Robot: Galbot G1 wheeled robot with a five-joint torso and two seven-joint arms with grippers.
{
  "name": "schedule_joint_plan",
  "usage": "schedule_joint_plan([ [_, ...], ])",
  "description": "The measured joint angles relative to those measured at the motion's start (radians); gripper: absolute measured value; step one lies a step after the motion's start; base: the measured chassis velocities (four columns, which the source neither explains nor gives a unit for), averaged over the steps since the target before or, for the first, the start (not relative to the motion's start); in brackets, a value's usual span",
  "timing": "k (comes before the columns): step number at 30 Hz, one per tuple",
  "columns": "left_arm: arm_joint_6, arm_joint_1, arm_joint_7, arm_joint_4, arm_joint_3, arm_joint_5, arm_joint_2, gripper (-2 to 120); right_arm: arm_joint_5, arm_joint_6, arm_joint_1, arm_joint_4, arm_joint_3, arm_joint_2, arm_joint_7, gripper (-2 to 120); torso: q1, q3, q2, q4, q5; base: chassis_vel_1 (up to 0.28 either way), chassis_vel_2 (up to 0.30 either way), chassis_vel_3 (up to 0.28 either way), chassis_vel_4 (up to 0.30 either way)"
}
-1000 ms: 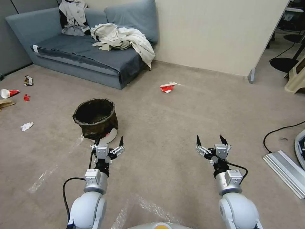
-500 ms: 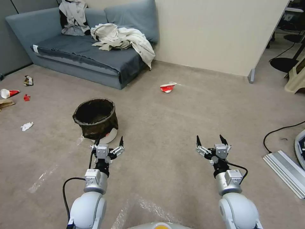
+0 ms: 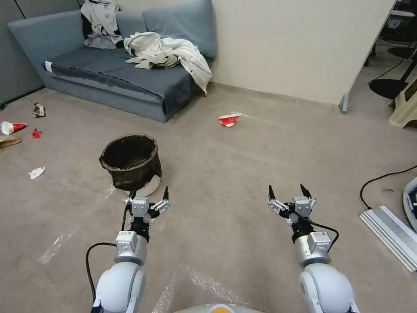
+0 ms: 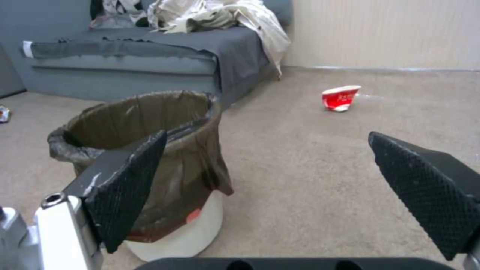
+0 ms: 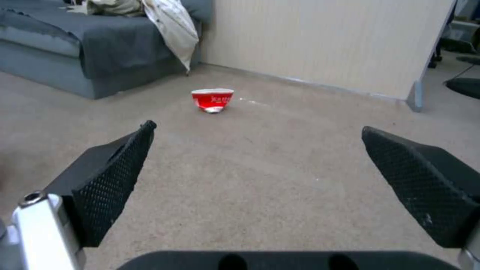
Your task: Pick up the trash can from the floor.
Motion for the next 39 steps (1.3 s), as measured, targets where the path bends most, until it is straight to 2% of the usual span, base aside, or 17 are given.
schedule_joint_plan([
  [1, 0.000, 0.000, 0.000, 0.000, 0.000, 0.000, 0.000, 100, 0.000, 0.000, 0.000, 0.000, 0.000, 0.000, 0.000, 100, 0.000, 0.000, 0.000, 0.0000, 0.0000, 0.000, 0.000, 0.000, 0.000],
  [3, 0.007, 0.037, -0.009, -0.070, 0.000, -0.003, -0.003, 100, 0.014, -0.025, -0.025, 0.074, 0.004, 0.010, 0.001, 100, 0.000, 0.000, 0.000, 0.0001, 0.0001, 0.000, 0.000, 0.000, 0.000],
  [4, 0.007, 0.037, -0.009, -0.070, 0.000, -0.003, -0.003, 100, 0.014, -0.025, -0.025, 0.074, 0.004, 0.010, 0.001, 100, 0.000, 0.000, 0.000, 0.0001, 0.0001, 0.000, 0.000, 0.000, 0.000],
  [6, 0.015, 0.076, -0.019, -0.144, 0.001, -0.007, -0.007, 100, 0.031, -0.055, -0.054, 0.155, 0.009, 0.021, 0.004, 100, 0.000, 0.000, 0.000, 0.0000, 0.0001, 0.000, 0.000, 0.000, 0.000],
  [7, 0.015, 0.076, -0.019, -0.144, 0.001, -0.007, -0.007, 100, 0.031, -0.055, -0.054, 0.155, 0.009, 0.021, 0.004, 100, 0.000, 0.000, 0.000, 0.0000, 0.0001, 0.000, 0.000, 0.000, 0.000],
  [10, 0.029, 0.140, -0.036, -0.263, 0.003, -0.014, -0.014, 100, 0.056, -0.102, -0.098, 0.281, 0.017, 0.037, 0.010, 100, 0.000, 0.000, 0.000, 0.0000, 0.0000, 0.000, 0.000, 0.000, 0.000],
  [11, 0.029, 0.140, -0.036, -0.263, 0.003, -0.014, -0.014, 100, 0.056, -0.102, -0.098, 0.281, 0.017, 0.037, 0.010, 100, 0.000, 0.000, 0.000, 0.0000, 0.0000, 0.000, 0.000, 0.000, 0.000],
  [13, 0.039, 0.184, -0.047, -0.347, 0.004, -0.019, -0.018, 100, 0.073, -0.133, -0.128, 0.366, 0.022, 0.049, 0.015, 100, 0.000, 0.000, 0.000, 0.0000, 0.0000, 0.000, 0.000, 0.000, 0.000],
  [14, 0.039, 0.184, -0.047, -0.347, 0.004, -0.019, -0.018, 100, 0.073, -0.133, -0.128, 0.366, 0.022, 0.049, 0.015, 100, 0.000, 0.000, 0.000, 0.0000, 0.0000, 0.000, 0.000, 0.000, 0.000],
  [17, 0.051, 0.238, -0.062, -0.449, 0.005, -0.024, -0.023, 100, 0.104, -0.153, -0.162, 0.417, 0.033, 0.031, 0.014, 100, 0.000, 0.000, 0.000, -0.0001, 0.0001, 0.000, 0.000, 0.000, 0.000],
  [19, 0.051, 0.257, -0.067, -0.473, 0.003, -0.033, -0.023, 100, 0.107, -0.152, -0.164, 0.414, 0.036, 0.025, 0.012, 100, 0.000, 0.000, 0.000, -0.0001, 0.0005, 0.000, 0.000, 0.000, 0.000],
  [22, 0.021, 0.288, -0.085, -0.474, -0.018, -0.074, 0.000, 100, 0.109, -0.142, -0.166, 0.387, 0.038, 0.016, 0.003, 100, 0.000, 0.000, 0.000, 0.0002, 0.0003, 0.000, 0.000, 0.000, 0.000],
  [26, -0.012, 0.288, -0.089, -0.438, -0.018, -0.061, -0.008, 100, 0.106, -0.126, -0.163, 0.362, 0.031, 0.018, 0.001, 100, 0.000, 0.000, 0.000, 0.0000, 0.0000, 0.000, 0.000, 0.000, 0.000],
  [33, -0.041, 0.284, -0.106, -0.408, -0.022, -0.053, -0.009, 100, 0.105, -0.095, -0.161, 0.340, 0.033, 0.019, 0.005, 100, 0.000, 0.000, 0.000, 0.0000, 0.0000, 0.000, 0.000, 0.000, 0.000],
  [39, -0.037, 0.284, -0.105, -0.410, -0.023, -0.055, -0.010, 100, 0.110, -0.094, -0.161, 0.343, 0.034, 0.020, 0.009, 100, 0.000, 0.000, 0.000, 0.0000, 0.0000, 0.000, 0.000, 0.000, 0.000],
])
